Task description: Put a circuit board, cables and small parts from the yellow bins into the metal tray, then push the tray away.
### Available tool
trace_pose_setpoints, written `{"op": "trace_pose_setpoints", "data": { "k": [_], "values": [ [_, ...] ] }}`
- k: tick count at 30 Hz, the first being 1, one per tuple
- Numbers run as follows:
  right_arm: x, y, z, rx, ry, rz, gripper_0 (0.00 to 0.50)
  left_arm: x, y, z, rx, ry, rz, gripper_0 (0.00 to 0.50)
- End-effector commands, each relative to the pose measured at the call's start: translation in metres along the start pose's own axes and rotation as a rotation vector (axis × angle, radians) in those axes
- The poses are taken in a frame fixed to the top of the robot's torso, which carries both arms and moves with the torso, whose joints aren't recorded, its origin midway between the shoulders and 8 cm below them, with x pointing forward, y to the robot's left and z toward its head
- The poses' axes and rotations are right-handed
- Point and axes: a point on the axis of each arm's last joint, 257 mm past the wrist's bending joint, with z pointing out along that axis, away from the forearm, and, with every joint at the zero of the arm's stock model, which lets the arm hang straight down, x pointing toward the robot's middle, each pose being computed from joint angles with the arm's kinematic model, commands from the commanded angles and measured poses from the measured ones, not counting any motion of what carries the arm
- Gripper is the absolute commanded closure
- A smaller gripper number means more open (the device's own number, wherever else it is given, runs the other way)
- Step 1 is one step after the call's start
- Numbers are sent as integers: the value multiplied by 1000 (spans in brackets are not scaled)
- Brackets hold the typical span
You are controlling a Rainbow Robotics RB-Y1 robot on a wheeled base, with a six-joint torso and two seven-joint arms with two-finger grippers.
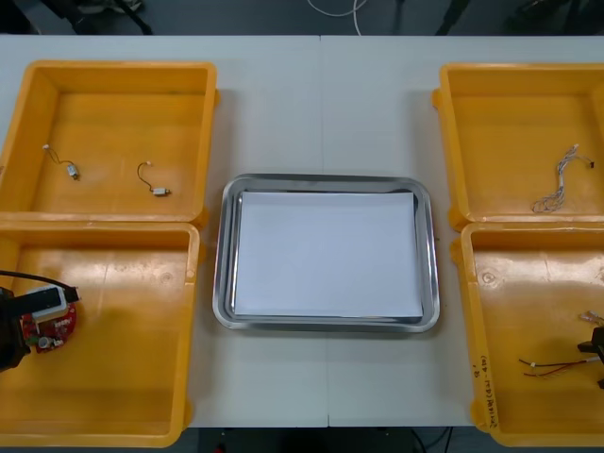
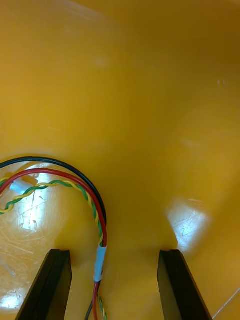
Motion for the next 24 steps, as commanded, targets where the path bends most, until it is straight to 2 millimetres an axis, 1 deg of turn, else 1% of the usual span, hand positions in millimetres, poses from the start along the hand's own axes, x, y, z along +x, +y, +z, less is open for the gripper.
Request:
{"op": "trace_pose_setpoints", "data": {
  "k": [1,8,9,11,12,13,14,15,16,17,18,19,23,24],
  "values": [
    [8,7,5,-13,9,28,0,-13,10,0,-24,-16,-7,0],
    [8,7,5,-13,9,28,0,-13,13,4,-37,3,4,0],
    [13,3,11,-7,22,39,0,-13,12,5,-36,3,2,0],
    [15,3,12,-5,27,38,7,-12,12,5,-36,4,-1,0],
    [18,4,15,-6,34,42,12,-12,11,5,-34,5,0,0],
    [15,10,13,-19,25,37,11,-12,11,5,-33,5,-1,0],
    [15,7,14,-12,25,36,12,-12,11,5,-33,5,1,0],
    [15,10,14,-18,23,37,12,-12,9,6,-30,6,0,0],
    [15,11,13,-20,23,37,12,-12,9,6,-29,5,-2,81],
    [16,10,14,-18,26,36,12,-12,9,6,-29,5,-2,317],
    [15,10,14,-20,23,36,13,-12,9,6,-29,5,-2,479],
    [14,10,14,-17,21,35,12,-13,9,6,-29,3,-2,500],
    [14,10,14,-19,21,35,11,-12,9,6,-27,4,-6,500],
    [15,10,14,-19,22,34,64,-13,8,6,-26,3,-8,500]
  ]
}}
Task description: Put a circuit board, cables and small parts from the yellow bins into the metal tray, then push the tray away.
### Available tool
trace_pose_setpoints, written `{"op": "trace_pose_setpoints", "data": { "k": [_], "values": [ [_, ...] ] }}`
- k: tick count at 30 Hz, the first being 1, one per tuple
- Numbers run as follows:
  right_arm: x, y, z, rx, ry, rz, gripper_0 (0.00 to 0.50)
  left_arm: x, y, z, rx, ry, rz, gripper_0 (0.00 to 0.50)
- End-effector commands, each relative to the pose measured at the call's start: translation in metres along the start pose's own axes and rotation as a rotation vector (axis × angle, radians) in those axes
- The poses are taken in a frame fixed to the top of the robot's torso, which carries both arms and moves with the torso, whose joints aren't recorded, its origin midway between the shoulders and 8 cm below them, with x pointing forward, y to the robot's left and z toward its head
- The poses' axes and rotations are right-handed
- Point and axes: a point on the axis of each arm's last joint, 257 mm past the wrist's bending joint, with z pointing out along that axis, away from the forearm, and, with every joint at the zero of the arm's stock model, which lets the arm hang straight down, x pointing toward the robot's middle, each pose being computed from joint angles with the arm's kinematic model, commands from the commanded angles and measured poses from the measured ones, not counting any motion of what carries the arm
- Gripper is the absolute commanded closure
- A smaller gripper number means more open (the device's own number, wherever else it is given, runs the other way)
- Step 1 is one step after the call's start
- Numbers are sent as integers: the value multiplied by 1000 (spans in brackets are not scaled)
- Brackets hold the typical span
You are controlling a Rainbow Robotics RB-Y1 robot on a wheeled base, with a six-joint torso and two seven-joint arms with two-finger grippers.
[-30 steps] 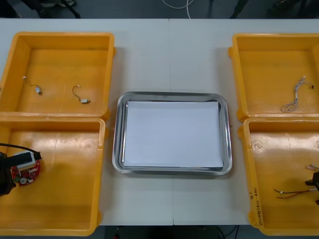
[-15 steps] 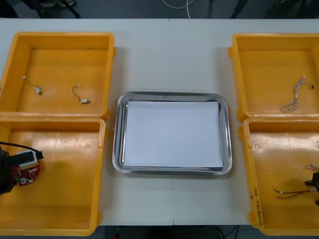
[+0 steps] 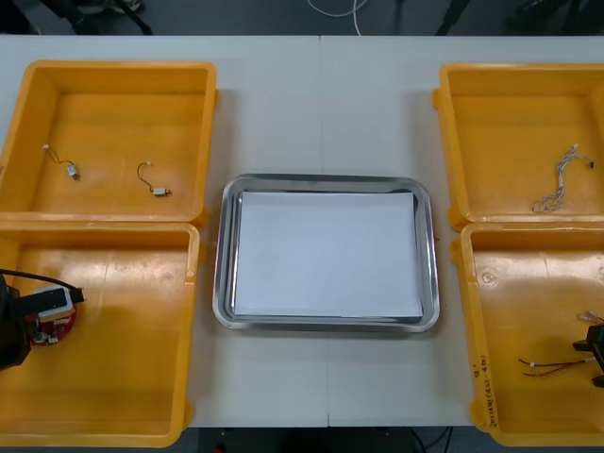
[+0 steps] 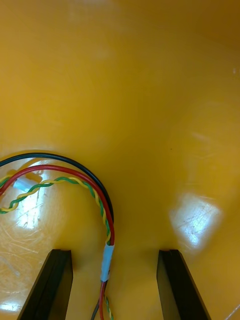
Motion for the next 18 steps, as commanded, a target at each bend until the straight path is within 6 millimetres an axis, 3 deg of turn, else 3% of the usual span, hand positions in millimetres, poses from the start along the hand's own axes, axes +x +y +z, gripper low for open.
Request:
{"op": "trace_pose_setpoints", "data": {
  "k": [1,3,4,5,14,18],
  "values": [
    [12,6,9,-12,17,25,112,-12,4,-1,-9,-21,-43,500],
    [12,5,10,-11,19,30,269,-12,4,-1,-8,-22,-45,500],
    [12,5,10,-11,19,31,421,-12,4,-1,-8,-22,-46,500],
    [12,5,10,-11,19,33,500,-12,4,-1,-9,-23,-48,500],
    [11,8,9,-17,17,29,500,-14,5,-2,-9,-26,-53,500],
    [6,17,-1,-30,6,21,500,-19,10,-7,-15,-31,-49,500]
  ]
}}
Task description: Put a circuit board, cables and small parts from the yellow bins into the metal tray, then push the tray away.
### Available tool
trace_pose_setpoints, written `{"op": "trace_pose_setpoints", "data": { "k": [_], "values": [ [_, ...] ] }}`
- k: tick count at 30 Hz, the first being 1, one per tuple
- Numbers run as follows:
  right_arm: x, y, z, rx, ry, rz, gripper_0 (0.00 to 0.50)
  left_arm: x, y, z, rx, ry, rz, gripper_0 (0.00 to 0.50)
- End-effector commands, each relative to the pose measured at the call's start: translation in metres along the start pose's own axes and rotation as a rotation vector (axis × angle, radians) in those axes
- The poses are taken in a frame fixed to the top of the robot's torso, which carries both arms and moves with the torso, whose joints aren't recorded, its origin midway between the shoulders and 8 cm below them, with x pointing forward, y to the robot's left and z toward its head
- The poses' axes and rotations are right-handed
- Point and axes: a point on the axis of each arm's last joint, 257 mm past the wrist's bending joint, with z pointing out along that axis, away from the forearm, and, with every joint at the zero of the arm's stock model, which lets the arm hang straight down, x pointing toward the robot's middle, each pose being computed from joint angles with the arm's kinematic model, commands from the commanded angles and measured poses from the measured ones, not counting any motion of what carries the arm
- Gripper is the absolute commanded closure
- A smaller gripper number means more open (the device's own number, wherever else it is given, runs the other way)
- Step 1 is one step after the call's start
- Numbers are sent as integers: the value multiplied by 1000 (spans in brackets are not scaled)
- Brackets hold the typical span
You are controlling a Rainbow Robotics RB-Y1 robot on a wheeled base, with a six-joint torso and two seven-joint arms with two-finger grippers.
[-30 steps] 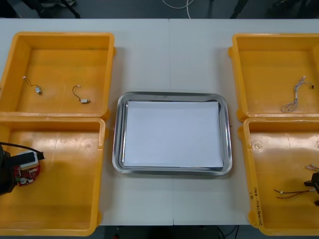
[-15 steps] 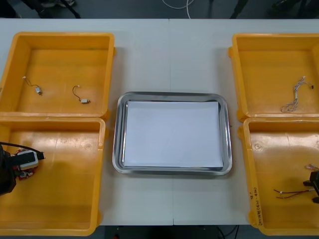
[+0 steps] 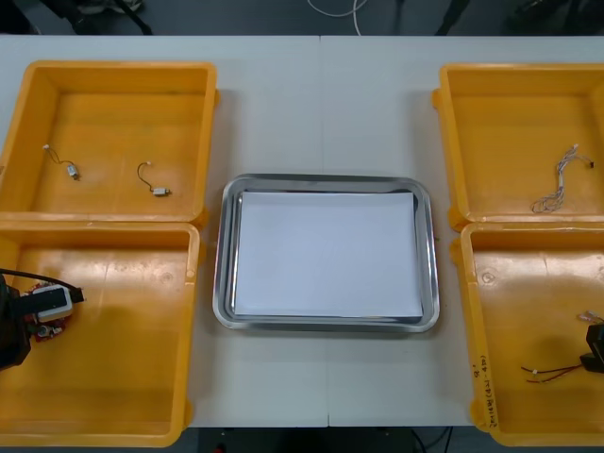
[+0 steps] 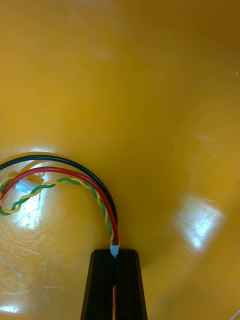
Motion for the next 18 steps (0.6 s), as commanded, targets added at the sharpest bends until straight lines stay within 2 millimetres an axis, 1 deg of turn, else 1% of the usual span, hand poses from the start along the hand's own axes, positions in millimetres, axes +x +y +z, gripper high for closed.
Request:
{"op": "trace_pose_setpoints", "data": {
  "k": [1,4,5,10,13,18],
  "values": [
    [6,20,-6,-27,7,11,500,-19,9,-7,-14,-31,-46,500],
    [3,28,-26,-16,5,-4,500,-21,12,-12,-18,-32,-50,500],
    [3,29,-29,-11,4,-8,500,-22,12,-13,-20,-33,-48,500],
    [-1,40,-59,-5,-14,-41,500,-22,16,-28,-20,-14,-47,500],
    [-4,43,-72,-1,-29,-57,500,-24,16,-36,-20,-6,-45,500],
    [-5,49,-98,13,-59,-111,500,-34,15,-53,-15,-19,-63,500]
  ]
}}
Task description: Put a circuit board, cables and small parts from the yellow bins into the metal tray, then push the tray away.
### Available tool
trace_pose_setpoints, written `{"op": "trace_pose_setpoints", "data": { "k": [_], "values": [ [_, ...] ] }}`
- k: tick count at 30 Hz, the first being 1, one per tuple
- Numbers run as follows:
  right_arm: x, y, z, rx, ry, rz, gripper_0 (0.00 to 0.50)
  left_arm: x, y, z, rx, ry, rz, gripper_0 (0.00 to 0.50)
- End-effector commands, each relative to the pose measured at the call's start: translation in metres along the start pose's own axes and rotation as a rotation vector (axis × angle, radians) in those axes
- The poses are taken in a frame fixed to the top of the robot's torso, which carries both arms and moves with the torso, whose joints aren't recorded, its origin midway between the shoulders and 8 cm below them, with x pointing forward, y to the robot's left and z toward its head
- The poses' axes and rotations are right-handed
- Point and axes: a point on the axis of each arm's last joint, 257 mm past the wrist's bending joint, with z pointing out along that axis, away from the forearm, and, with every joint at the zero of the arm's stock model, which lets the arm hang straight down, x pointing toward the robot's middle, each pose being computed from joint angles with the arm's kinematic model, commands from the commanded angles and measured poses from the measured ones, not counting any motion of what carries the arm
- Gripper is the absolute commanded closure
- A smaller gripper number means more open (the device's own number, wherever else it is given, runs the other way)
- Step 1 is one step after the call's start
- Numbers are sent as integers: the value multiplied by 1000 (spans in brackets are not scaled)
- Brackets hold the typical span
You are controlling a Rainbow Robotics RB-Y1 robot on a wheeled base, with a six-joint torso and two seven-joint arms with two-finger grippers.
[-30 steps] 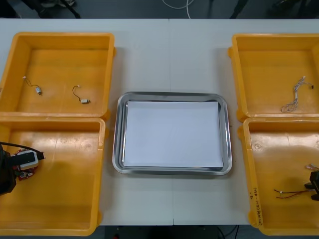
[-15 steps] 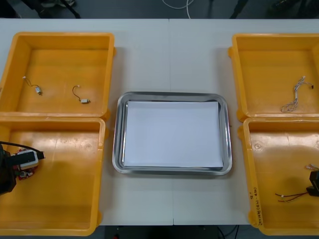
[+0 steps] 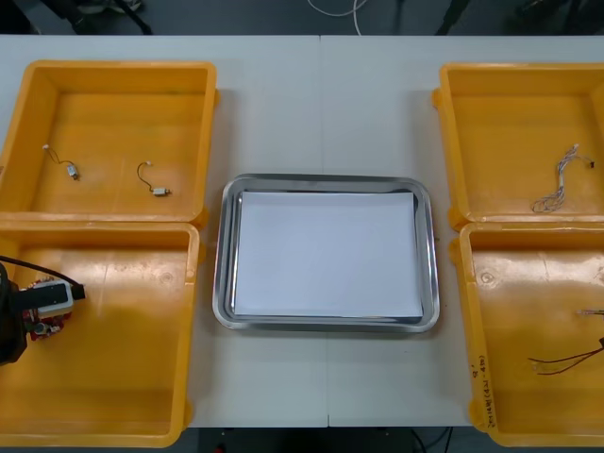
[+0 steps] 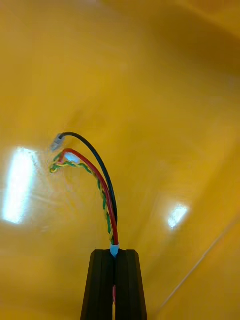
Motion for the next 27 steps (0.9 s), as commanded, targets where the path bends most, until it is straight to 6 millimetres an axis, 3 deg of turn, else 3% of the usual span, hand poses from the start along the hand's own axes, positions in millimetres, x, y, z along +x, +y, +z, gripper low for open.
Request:
{"op": "trace_pose_setpoints", "data": {
  "k": [1,13,27],
  "values": [
    [-15,18,-39,-30,-76,-25,500,-28,19,-32,-41,-65,-105,500],
    [-20,27,-85,5,-156,-158,500,-50,26,-74,-68,-114,-175,500],
    [-19,72,-132,-44,-156,-396,500,-85,19,-120,-76,-152,-284,500]
  ]
}}
